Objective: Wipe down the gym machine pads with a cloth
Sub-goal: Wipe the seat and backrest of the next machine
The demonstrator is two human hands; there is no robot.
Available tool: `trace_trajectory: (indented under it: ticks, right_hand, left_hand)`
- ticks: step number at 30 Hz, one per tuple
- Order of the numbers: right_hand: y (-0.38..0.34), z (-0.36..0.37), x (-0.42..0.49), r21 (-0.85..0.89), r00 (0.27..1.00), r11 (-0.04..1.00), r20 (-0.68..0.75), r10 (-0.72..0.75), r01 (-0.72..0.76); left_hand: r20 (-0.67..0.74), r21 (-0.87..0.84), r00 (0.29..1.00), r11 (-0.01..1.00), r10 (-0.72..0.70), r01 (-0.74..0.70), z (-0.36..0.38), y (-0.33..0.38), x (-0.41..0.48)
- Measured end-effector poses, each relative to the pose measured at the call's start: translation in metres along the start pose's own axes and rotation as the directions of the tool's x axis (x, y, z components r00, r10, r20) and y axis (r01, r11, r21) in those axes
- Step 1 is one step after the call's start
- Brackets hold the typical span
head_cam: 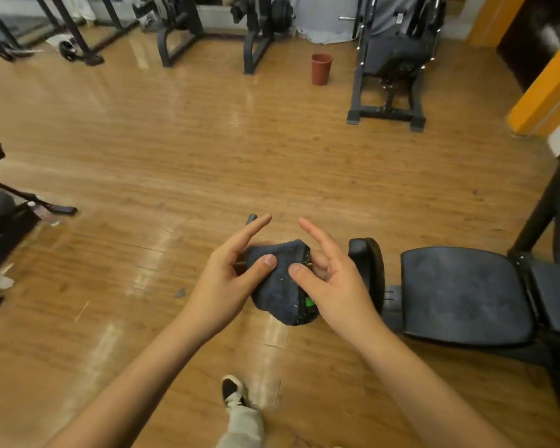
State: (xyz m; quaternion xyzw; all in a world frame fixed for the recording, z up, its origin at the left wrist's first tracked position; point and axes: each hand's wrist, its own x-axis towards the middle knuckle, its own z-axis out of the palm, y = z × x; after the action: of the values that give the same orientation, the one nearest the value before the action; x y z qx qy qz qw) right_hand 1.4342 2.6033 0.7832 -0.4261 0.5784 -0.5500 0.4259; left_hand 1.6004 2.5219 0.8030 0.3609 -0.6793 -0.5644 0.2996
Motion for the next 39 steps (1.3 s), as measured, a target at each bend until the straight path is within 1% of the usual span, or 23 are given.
trace_trajectory:
  ticks: [3, 7, 9, 12, 18, 21, 24, 27, 29, 31, 36, 39]
  right_hand:
    - [0.006, 0.026, 0.038, -0.025, 0.999, 0.999, -0.04, 0.019, -0.02]
    - [0.011, 0.071, 0.095, -0.022, 0.987, 0.998, -0.147, 0.063, -0.067]
    - [0.015, 0.098, 0.122, -0.003, 0.971, 0.995, -0.218, 0.093, -0.096]
    - [0.017, 0.143, 0.164, 0.049, 0.944, 0.995, -0.316, 0.095, -0.083]
    - [0.022, 0.212, 0.254, 0.118, 0.886, 0.989, -0.446, 0.128, -0.084]
    - [0.022, 0.234, 0.311, 0.121, 0.87, 0.989, -0.475, 0.13, -0.081]
    - [0.022, 0.25, 0.372, 0.129, 0.859, 0.988, -0.493, 0.139, -0.087]
    - [0.021, 0.263, 0.443, 0.134, 0.868, 0.987, -0.476, 0.144, -0.09]
    - [0.017, 0.272, 0.492, 0.104, 0.871, 0.99, -0.473, 0.132, -0.093]
    - [0.013, 0.278, 0.539, 0.078, 0.866, 0.99, -0.481, 0.137, -0.113]
    - [0.0, 0.287, 0.652, 0.096, 0.857, 0.988, -0.492, 0.155, -0.124]
    - [0.001, 0.286, 0.726, 0.117, 0.841, 0.986, -0.516, 0.164, -0.121]
  left_hand:
    - [0.021, -0.021, 1.0, 1.0, -0.008, 0.008, -0.032, -0.02, 0.036]
    - [0.121, -0.052, 0.993, 0.999, 0.001, 0.005, -0.091, -0.045, 0.092]
    - [0.189, -0.054, 0.982, 0.998, -0.011, 0.021, -0.122, -0.054, 0.12]
    - [0.266, -0.039, 0.964, 0.999, -0.006, 0.017, -0.173, -0.067, 0.161]
    - [0.372, -0.045, 0.928, 0.998, -0.016, 0.035, -0.256, -0.091, 0.251]
    - [0.391, -0.065, 0.92, 0.996, -0.025, 0.055, -0.29, -0.102, 0.303]
    - [0.413, -0.045, 0.91, 0.997, -0.036, 0.061, -0.325, -0.108, 0.359]
    - [0.429, -0.032, 0.902, 0.997, -0.052, 0.073, -0.361, -0.113, 0.424]
    - [0.426, -0.038, 0.903, 0.996, -0.054, 0.078, -0.385, -0.115, 0.468]
    - [0.431, -0.039, 0.9, 0.995, -0.065, 0.091, -0.406, -0.117, 0.51]
    - [0.439, -0.069, 0.897, 0.994, -0.048, 0.086, -0.446, -0.118, 0.615]
    - [0.48, -0.075, 0.876, 0.992, -0.052, 0.1, -0.464, -0.126, 0.693]
